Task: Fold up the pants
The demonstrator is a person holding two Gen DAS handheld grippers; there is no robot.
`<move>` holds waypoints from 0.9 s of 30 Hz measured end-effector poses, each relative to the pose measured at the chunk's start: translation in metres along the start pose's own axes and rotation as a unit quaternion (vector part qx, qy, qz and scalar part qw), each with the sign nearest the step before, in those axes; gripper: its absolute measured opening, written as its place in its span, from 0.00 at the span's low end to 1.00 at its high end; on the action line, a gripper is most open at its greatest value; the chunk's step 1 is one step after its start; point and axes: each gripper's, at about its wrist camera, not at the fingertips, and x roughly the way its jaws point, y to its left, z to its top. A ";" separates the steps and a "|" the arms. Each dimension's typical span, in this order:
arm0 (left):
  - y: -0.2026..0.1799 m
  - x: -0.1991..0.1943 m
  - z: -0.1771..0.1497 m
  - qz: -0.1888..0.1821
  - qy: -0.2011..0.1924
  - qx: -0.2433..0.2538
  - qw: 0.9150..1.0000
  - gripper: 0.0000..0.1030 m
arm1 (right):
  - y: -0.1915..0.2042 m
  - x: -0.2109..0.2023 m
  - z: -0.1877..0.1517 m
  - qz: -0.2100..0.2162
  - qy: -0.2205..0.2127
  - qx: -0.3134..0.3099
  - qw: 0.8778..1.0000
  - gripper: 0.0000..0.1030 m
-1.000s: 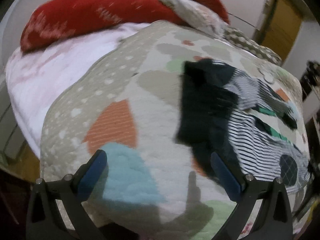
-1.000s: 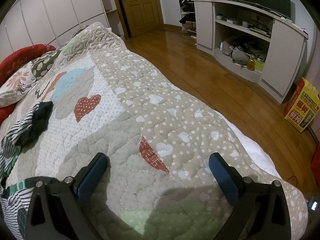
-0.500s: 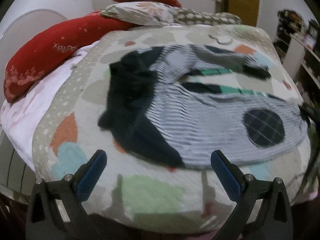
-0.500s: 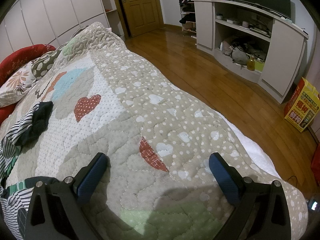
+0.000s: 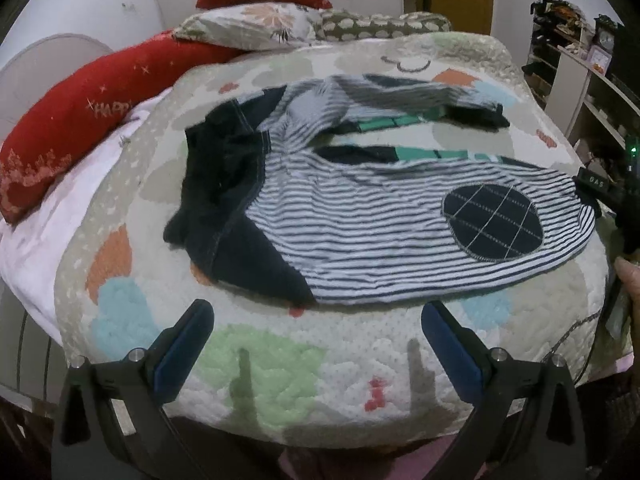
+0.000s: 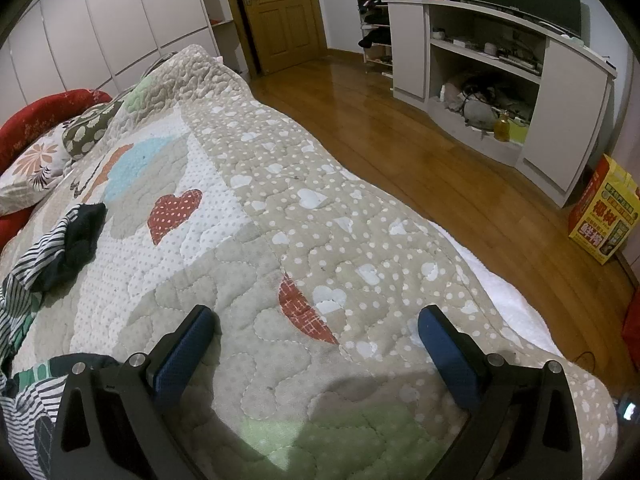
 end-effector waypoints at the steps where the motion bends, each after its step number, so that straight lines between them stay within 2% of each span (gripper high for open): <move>1: 0.000 0.003 0.000 -0.003 0.007 -0.001 1.000 1.00 | 0.001 0.000 0.000 0.000 0.000 0.000 1.000 0.99; 9: -0.001 0.013 -0.007 -0.015 0.027 -0.003 1.000 1.00 | 0.001 0.000 0.001 -0.001 -0.001 -0.001 1.000 0.99; 27: 0.011 0.026 -0.011 -0.024 0.046 -0.025 0.998 1.00 | 0.001 0.000 0.002 0.000 -0.003 -0.002 1.000 0.99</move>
